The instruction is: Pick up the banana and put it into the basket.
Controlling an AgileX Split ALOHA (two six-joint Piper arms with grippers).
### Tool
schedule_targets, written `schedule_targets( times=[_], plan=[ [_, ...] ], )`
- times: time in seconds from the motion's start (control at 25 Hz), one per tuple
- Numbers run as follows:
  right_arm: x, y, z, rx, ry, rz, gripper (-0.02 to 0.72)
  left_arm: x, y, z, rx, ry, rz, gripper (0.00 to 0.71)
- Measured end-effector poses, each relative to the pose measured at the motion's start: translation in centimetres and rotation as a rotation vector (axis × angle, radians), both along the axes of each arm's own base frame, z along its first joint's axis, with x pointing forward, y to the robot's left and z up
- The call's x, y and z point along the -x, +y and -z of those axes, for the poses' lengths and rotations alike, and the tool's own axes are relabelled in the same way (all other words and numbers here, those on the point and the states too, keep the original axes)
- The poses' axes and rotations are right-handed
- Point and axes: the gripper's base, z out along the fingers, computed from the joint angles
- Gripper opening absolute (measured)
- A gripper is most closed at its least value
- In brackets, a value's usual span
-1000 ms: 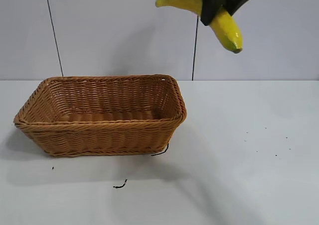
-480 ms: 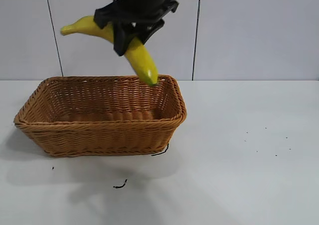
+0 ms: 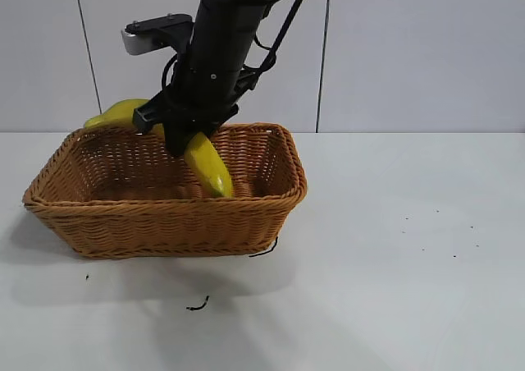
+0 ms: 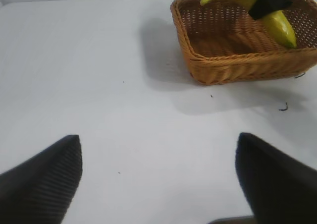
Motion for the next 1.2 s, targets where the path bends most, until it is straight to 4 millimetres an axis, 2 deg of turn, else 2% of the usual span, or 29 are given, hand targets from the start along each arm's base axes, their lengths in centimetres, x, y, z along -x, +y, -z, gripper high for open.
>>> schedule_targets(
  times=[0.24, 0.4, 0.52, 0.72, 0.92, 1.08, 1.2],
  plan=[
    [0.3, -0.2, 0.2, 0.022, 0.037, -0.004, 0.308, 0.0, 0.0, 0.0, 0.000, 0.000, 0.000, 0.635],
    [0.7, -0.5, 0.0, 0.051, 0.068, -0.008, 0.573, 0.0, 0.0, 0.0, 0.000, 0.000, 0.000, 0.635],
    [0.9, -0.9, -1.6, 0.071, 0.059, -0.002, 0.639, 0.0, 0.0, 0.0, 0.000, 0.000, 0.000, 0.635],
    [1.1, -2.3, -6.0, 0.070, 0.019, 0.056, 0.657, 0.0, 0.0, 0.0, 0.000, 0.000, 0.000, 0.635],
    [-0.4, -5.4, -7.9, 0.071, 0.024, 0.139, 0.657, 0.0, 0.0, 0.0, 0.000, 0.000, 0.000, 0.635],
    [-2.5, -9.7, -8.3, 0.074, 0.047, 0.250, 0.657, 0.0, 0.0, 0.0, 0.000, 0.000, 0.000, 0.635],
    [-3.9, -13.6, -8.2, 0.081, 0.067, 0.344, 0.657, 0.0, 0.0, 0.0, 0.000, 0.000, 0.000, 0.635]
  ],
)
